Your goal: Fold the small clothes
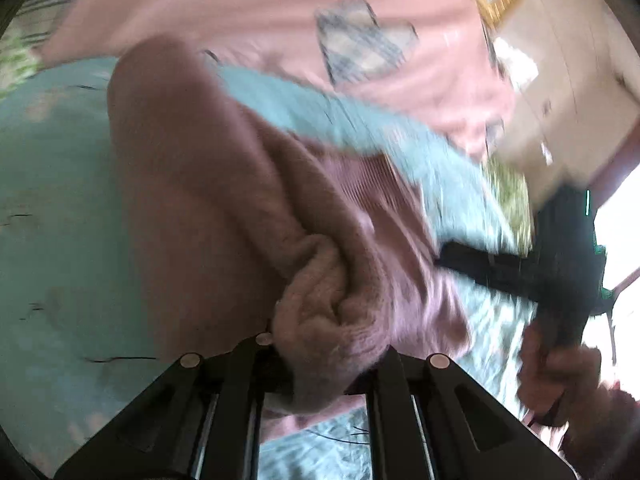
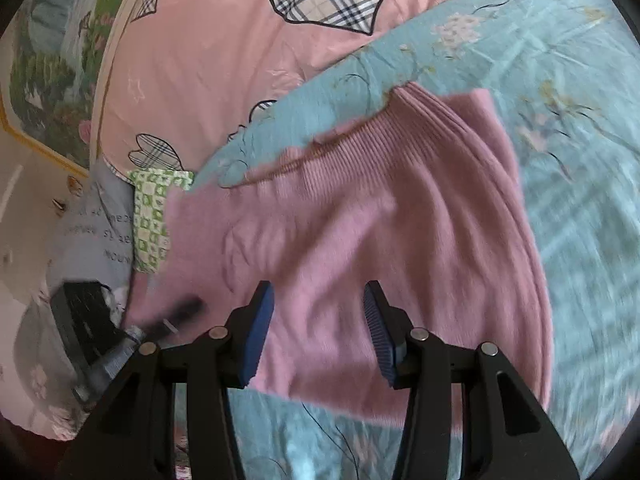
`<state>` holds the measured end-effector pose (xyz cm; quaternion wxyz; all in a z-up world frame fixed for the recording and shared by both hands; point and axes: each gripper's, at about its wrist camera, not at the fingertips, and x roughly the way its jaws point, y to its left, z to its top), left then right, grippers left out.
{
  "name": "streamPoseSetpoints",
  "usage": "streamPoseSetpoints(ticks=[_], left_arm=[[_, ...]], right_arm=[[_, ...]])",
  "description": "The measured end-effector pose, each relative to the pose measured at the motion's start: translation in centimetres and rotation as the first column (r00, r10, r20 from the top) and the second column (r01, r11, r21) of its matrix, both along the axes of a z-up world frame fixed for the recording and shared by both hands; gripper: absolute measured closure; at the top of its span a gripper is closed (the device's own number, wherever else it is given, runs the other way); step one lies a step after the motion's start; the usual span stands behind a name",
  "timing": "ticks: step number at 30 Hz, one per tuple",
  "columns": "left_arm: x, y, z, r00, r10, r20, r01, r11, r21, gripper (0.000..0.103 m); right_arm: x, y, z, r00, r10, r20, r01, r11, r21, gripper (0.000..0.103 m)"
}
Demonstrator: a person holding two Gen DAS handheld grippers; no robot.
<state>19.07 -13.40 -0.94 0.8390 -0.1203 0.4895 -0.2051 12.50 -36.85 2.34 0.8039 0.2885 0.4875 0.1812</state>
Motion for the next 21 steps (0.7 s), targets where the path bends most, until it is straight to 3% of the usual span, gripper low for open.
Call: streamPoseSetpoints(ticks=[2, 4, 9, 16, 17, 18, 19, 21], left_arm=[[0.3, -1.6, -1.6, 0.999, -0.036, -0.036, 0.036, 0.999, 0.01, 0.097], [0.5, -2.8, -2.6, 0.997, -0.053, -0.064, 0.054, 0.998, 0.014, 0.097], [0.8, -2.2, -2.8, 0.996, -0.054, -0.077, 0.053, 0.999, -0.005, 0.097], [1.2, -1.6, -2.5, 0.995, -0.059, -0.075, 0.058, 0.998, -0.011, 0.096], [1.2, -1.5, -2.5, 0.995, -0.063, -0.071, 0.063, 0.998, -0.007, 0.096], [1.1, -1.5, -2.4, 0.996, -0.066, -0.066, 0.066, 0.998, -0.002, 0.096], [1.2, -1.4, -2.3, 0.996, -0.068, -0.061, 0.068, 0.998, 0.004, 0.096], [1.3, -1.3, -1.6, 0.996, -0.077, -0.051, 0.077, 0.997, 0.001, 0.096]], right_arm=[[1.6, 0.4, -0.6, 0.999, 0.03, -0.026, -0.029, 0.999, 0.026, 0.051], [3.3, 0.9, -1.7, 0.997, 0.051, -0.056, -0.047, 0.997, 0.06, 0.039], [6.6, 2.6, -3.8, 0.991, 0.088, -0.096, -0.072, 0.985, 0.158, 0.038], [11.2, 7.6, -6.5, 0.974, 0.199, -0.11, -0.174, 0.964, 0.201, 0.039], [11.7, 8.3, -6.8, 0.972, 0.208, -0.112, -0.181, 0.961, 0.209, 0.041], [12.2, 8.8, -7.0, 0.97, 0.215, -0.11, -0.188, 0.958, 0.219, 0.057], [12.6, 9.0, -7.1, 0.969, 0.223, -0.108, -0.195, 0.955, 0.226, 0.082], [13.1, 9.4, -6.8, 0.968, 0.226, -0.106, -0.197, 0.953, 0.231, 0.087]])
